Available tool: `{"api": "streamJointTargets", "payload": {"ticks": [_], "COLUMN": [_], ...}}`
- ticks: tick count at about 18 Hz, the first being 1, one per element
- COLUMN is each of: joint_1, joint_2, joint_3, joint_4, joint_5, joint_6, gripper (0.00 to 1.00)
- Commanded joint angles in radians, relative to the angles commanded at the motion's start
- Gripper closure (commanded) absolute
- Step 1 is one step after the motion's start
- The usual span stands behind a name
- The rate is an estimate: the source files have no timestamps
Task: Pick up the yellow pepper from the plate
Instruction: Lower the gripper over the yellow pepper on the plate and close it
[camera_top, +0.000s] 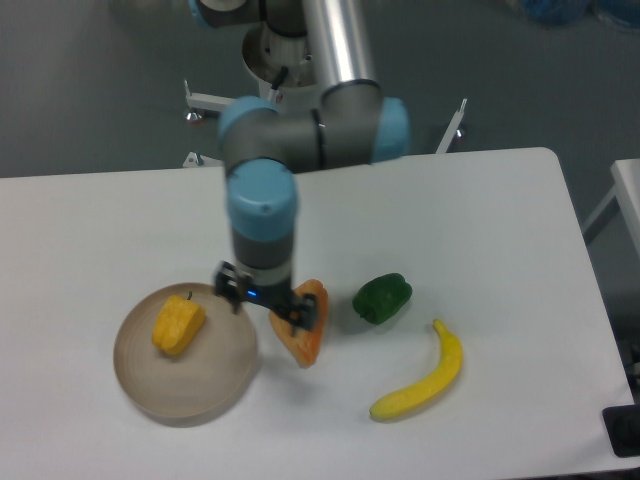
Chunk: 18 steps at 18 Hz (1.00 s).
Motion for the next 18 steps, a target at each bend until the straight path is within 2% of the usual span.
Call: {"api": "streamJointTargets", "payload": {"ticks": [3, 11, 18], "joint_1": [-0.037, -0.08, -0.097], "joint_2": [-0.008, -0.038, -0.051], "joint_3": [-0.014, -0.049, -0.06], "joint_4": [0.005, 0.11, 0.126], "joint_5": [0.002, 0.009, 0.009], "joint_6": [-0.042, -0.057, -0.049], "gripper": [0.0, 0.0, 0.0]}}
